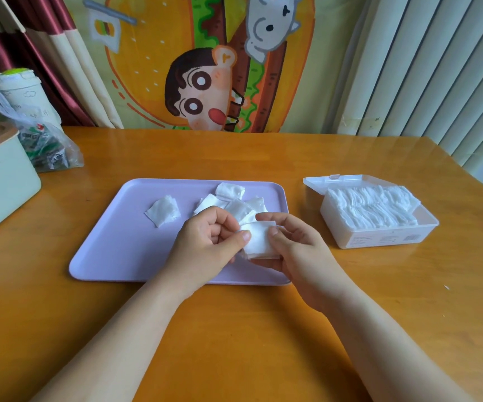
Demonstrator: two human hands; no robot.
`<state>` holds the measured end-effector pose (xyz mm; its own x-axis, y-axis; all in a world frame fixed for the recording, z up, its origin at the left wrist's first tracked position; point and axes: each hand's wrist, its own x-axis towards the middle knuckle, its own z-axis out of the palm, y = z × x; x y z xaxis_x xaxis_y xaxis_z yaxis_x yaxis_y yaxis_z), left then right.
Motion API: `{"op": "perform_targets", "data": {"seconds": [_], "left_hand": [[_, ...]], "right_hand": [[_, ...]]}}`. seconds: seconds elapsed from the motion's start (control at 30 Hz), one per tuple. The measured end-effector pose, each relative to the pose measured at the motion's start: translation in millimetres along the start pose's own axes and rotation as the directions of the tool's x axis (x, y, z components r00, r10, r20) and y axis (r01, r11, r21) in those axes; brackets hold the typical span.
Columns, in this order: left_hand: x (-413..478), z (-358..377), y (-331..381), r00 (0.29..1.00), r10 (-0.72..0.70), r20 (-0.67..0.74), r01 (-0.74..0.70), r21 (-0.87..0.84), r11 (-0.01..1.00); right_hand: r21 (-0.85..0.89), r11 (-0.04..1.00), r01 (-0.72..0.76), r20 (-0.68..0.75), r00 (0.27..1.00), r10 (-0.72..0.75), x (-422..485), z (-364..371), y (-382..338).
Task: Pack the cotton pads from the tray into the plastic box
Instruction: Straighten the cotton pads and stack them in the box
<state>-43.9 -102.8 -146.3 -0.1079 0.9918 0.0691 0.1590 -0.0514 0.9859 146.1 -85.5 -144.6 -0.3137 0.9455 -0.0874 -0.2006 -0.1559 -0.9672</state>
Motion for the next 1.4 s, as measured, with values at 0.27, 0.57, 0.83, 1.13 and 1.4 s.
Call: {"op": "perform_targets", "data": {"seconds": [0.27,0.57,0.83,1.13,1.4], "left_hand": [[8.6,13.8,-6.8,0.981,0.152,-0.121,-0.127,0.193,0.973],[51.4,15.8,-8.7,0.975,0.223,0.014,-0.154,0.765,0.625],[39.3,16.9,-17.1,0.992,0.125,-0.023,-0.09,0.574,0.814],[22.6,6.4,-23.4,0.981,0.13,-0.145,-0.058,0.422,0.905],[4.7,-1.5,15.0,0.984,0.043,-0.171,-0.075,-0.185,0.98]], "right_hand": [[-0.389,0.904,0.178,-0.143,0.957,-0.25,1.4,0.7,5.6],[-0.363,0.909,0.207,-0.352,0.872,-0.339,9.1,-10.6,7.3],[-0.28,0.943,0.18,-0.372,0.885,-0.279,6.0,-10.6,2.5],[-0.338,0.932,0.133,-0.341,0.906,-0.253,2.4,-9.0,0.9],[-0.262,0.951,0.165,-0.322,0.914,-0.247,2.2,-9.3,-3.1]]}}
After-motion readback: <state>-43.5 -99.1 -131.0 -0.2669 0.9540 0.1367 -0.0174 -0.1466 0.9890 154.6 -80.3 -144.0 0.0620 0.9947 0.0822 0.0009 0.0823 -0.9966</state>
